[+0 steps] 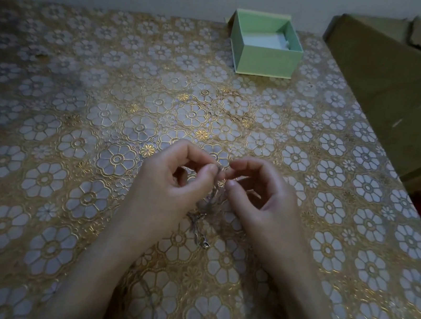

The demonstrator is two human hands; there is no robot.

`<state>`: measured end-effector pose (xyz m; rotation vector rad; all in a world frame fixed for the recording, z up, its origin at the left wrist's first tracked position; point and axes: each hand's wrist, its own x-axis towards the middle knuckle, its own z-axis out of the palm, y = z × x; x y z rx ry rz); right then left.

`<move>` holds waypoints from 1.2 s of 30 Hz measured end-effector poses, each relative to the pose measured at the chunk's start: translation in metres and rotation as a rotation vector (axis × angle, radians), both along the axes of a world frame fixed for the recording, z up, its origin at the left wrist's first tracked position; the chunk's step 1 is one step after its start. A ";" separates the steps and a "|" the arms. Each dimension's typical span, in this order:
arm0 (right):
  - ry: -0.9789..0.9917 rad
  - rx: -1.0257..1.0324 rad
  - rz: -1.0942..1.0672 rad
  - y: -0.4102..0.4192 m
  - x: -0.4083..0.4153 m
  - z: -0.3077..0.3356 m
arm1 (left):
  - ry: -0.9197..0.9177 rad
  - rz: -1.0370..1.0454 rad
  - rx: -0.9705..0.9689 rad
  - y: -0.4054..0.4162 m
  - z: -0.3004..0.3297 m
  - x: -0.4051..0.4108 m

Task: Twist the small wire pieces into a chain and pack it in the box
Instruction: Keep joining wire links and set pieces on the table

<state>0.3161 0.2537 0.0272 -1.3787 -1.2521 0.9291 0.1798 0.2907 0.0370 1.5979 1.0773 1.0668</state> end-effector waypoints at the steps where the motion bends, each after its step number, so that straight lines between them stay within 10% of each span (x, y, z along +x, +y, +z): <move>1: -0.029 0.003 0.004 0.000 0.000 -0.001 | -0.021 0.009 -0.002 0.000 0.000 0.000; 28: 0.009 0.026 -0.057 0.000 -0.006 0.003 | -0.259 0.026 -0.100 0.005 0.003 -0.003; 36: 0.382 -0.014 -0.115 0.003 -0.003 0.004 | -0.152 0.026 -0.096 0.005 0.002 -0.003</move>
